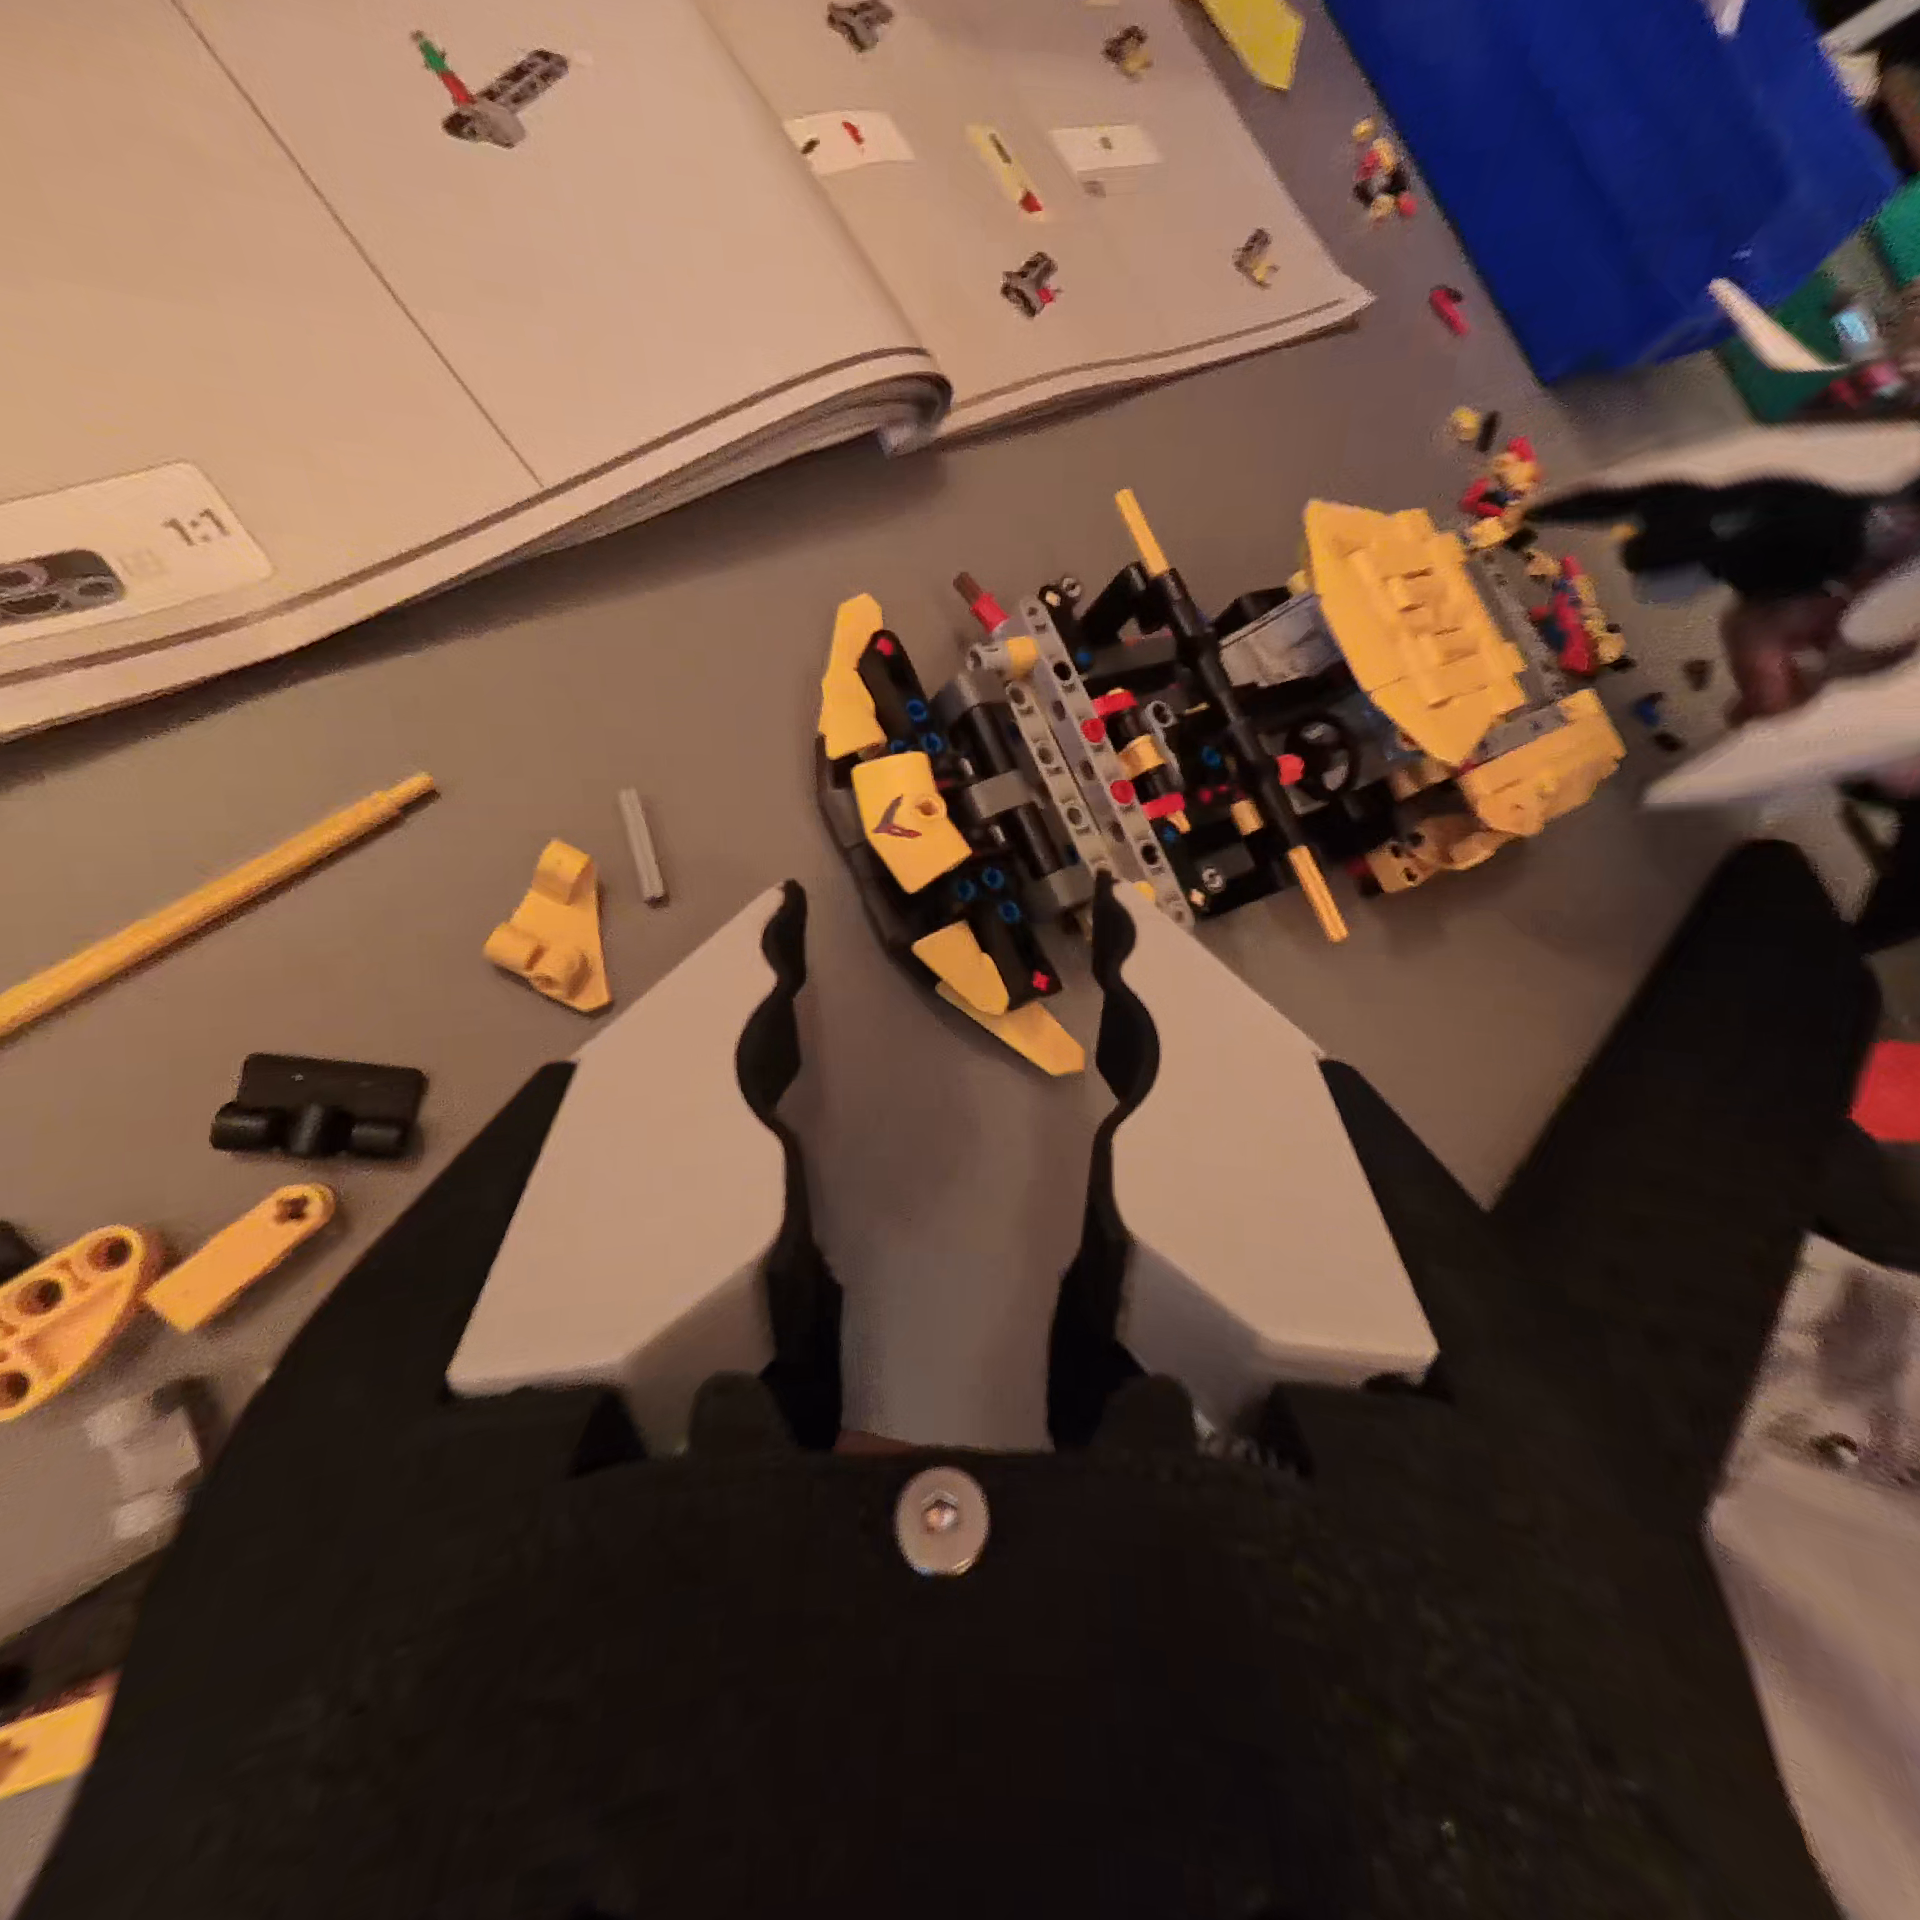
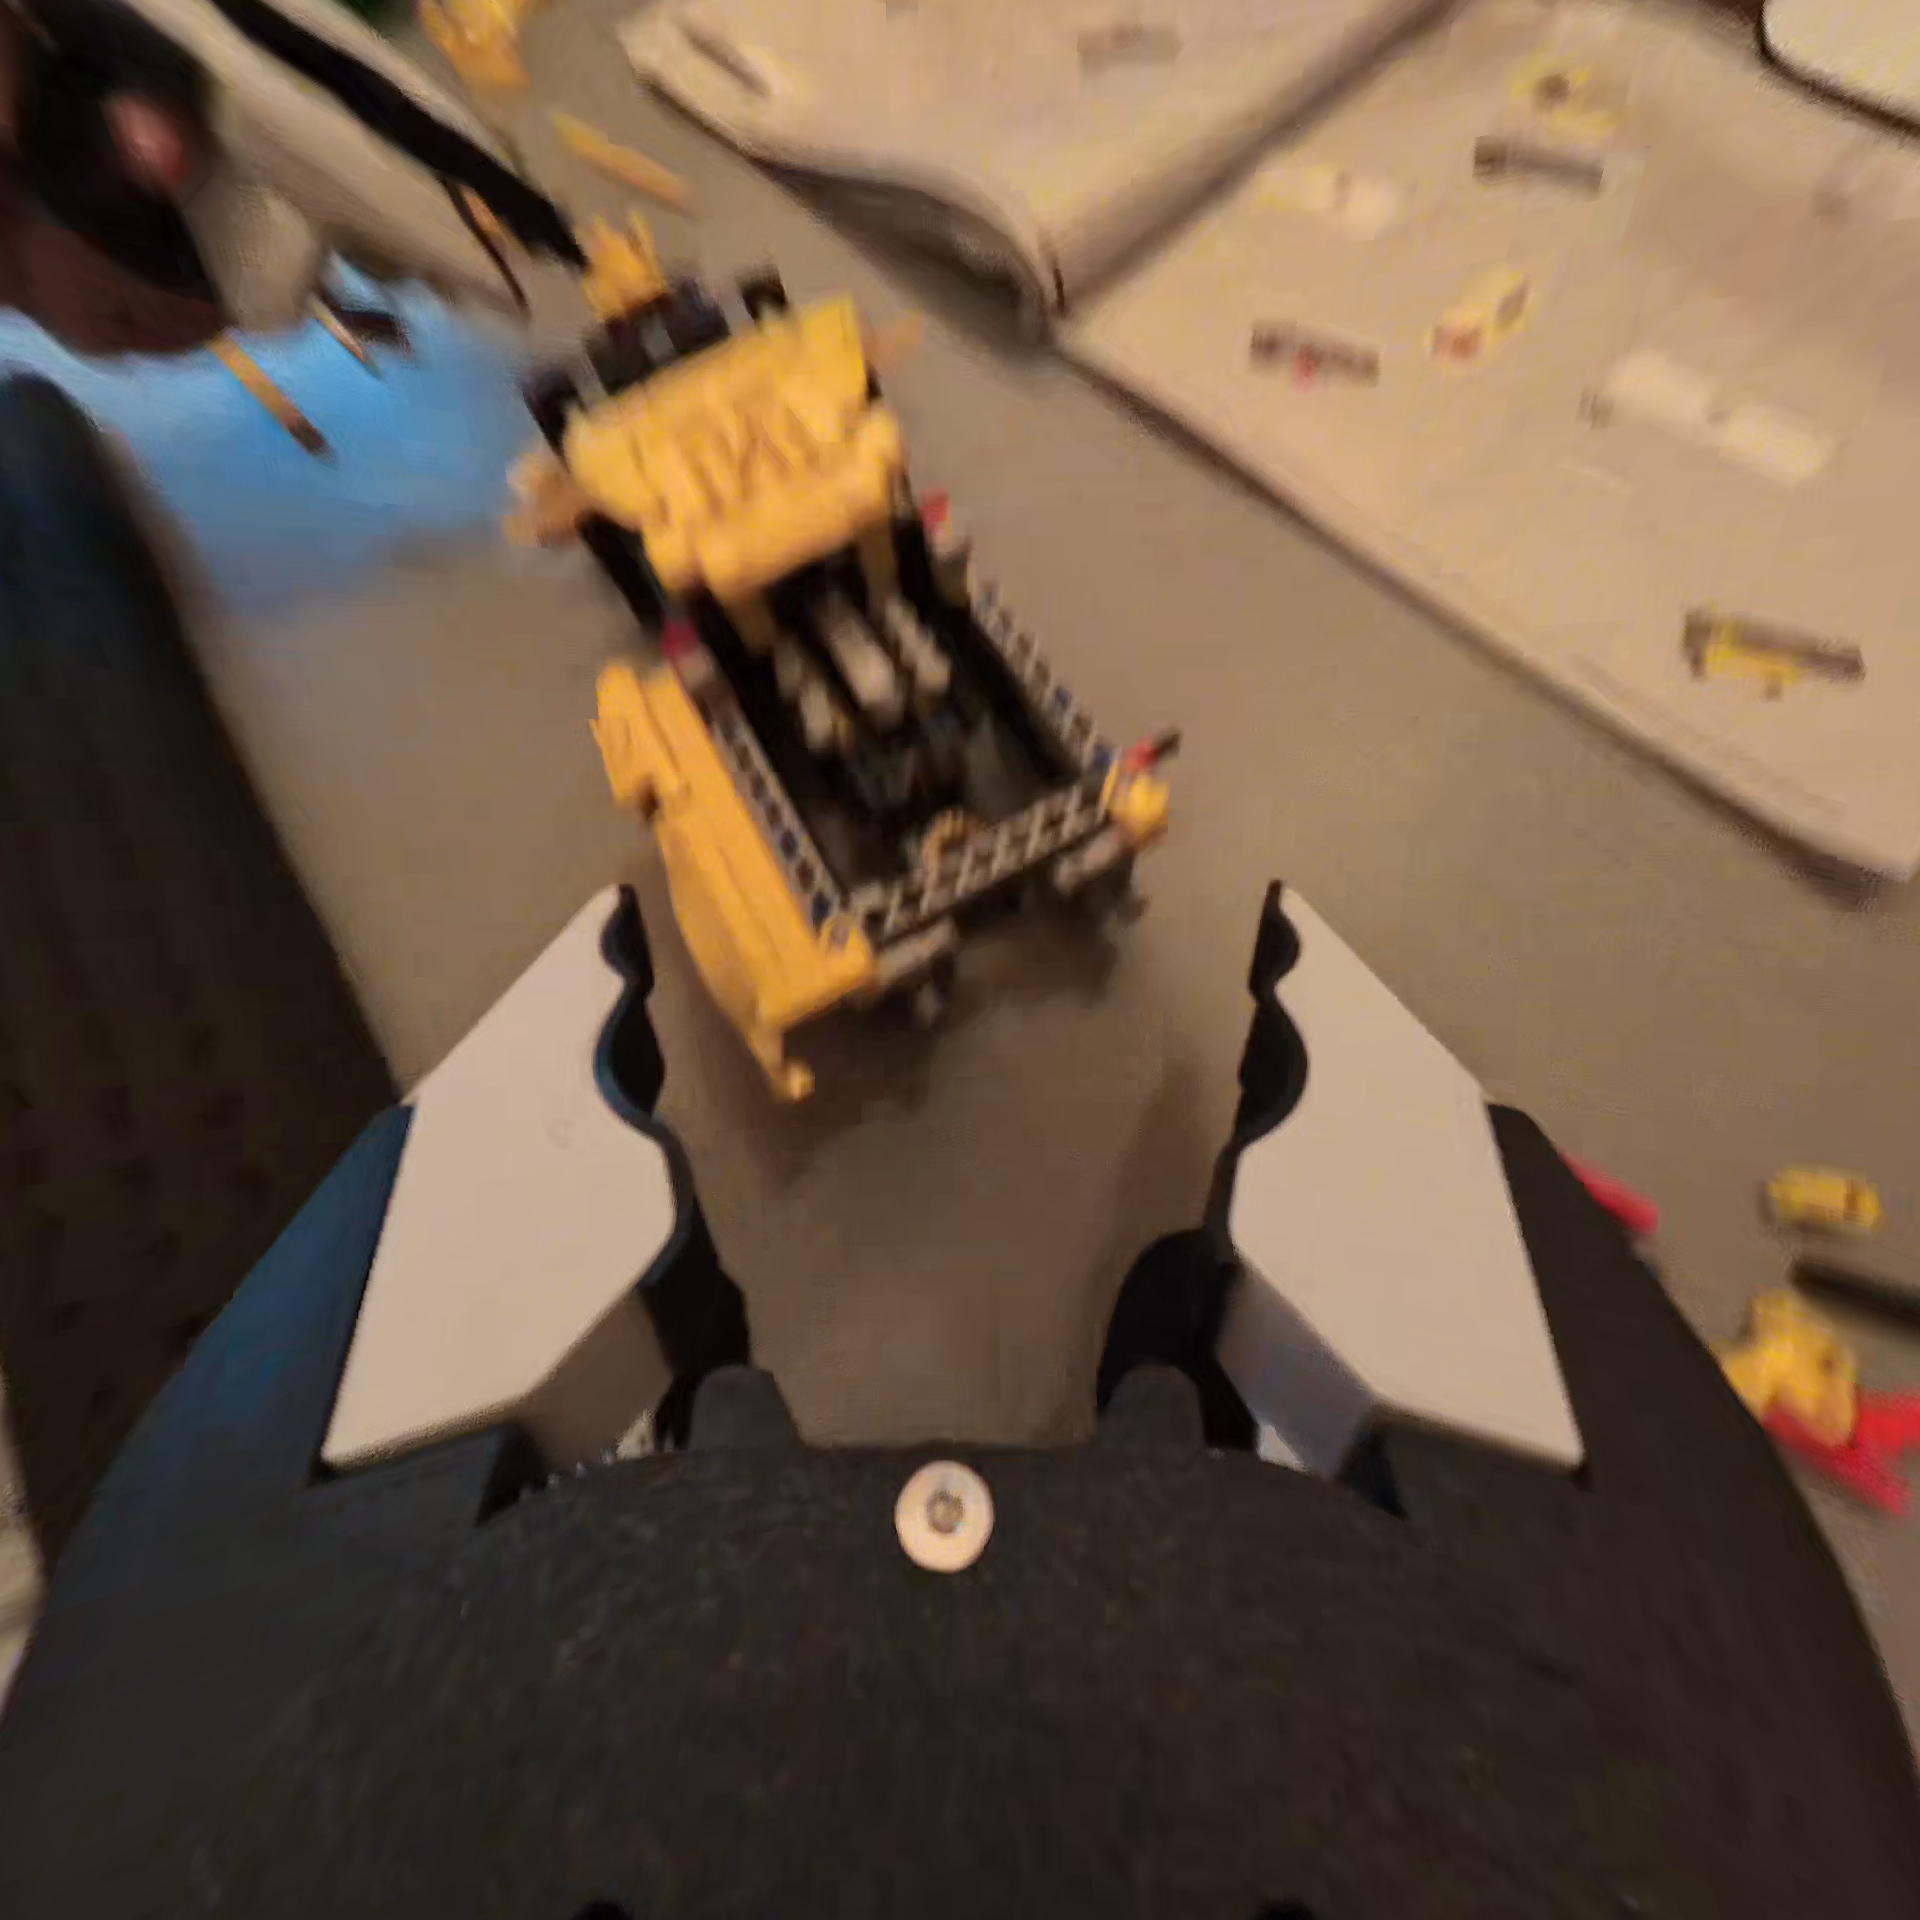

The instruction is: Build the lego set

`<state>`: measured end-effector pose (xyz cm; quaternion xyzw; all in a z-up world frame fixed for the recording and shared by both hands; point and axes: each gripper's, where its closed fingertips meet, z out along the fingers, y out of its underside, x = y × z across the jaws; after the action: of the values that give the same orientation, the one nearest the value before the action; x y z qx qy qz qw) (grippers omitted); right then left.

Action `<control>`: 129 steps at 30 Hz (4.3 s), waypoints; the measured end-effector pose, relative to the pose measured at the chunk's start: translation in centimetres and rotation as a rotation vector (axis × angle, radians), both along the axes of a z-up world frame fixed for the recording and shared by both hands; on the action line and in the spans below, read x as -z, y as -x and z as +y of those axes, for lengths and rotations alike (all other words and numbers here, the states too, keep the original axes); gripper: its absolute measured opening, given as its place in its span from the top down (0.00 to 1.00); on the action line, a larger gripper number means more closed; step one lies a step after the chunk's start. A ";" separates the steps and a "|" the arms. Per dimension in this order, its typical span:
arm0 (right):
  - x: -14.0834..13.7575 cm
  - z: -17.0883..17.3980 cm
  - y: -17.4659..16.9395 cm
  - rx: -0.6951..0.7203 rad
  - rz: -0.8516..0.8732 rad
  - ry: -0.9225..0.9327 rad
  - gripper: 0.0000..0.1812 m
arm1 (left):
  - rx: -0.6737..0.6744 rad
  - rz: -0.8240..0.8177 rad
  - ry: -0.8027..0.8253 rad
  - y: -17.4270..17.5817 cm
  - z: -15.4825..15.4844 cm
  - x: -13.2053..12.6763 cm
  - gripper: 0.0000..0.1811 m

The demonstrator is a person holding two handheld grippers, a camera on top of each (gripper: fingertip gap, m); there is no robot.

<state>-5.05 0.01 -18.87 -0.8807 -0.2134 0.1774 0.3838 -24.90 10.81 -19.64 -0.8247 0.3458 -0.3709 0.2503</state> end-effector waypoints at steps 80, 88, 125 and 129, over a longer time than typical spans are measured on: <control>0.6 -6.7 2.1 0.364 0.254 0.309 0.93 | 0.328 0.096 0.298 -10.6 -18.2 -0.5 0.77; 0.9 -5.7 6.8 0.356 0.464 0.330 0.94 | 0.557 0.309 0.048 -9.8 -10.6 0.9 0.80; -7.2 7.3 -2.5 0.240 0.265 -0.378 0.82 | 0.006 -0.148 -0.241 -3.1 2.9 -6.4 0.78; -7.2 10.0 -1.5 0.211 0.192 -0.422 0.82 | -0.383 -0.334 -0.350 0.6 4.4 -5.4 0.79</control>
<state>-3.55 9.97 -11.64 -0.7776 -0.1150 0.1709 0.5940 -25.51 15.18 -14.23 -0.7468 0.1969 -0.3823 0.5074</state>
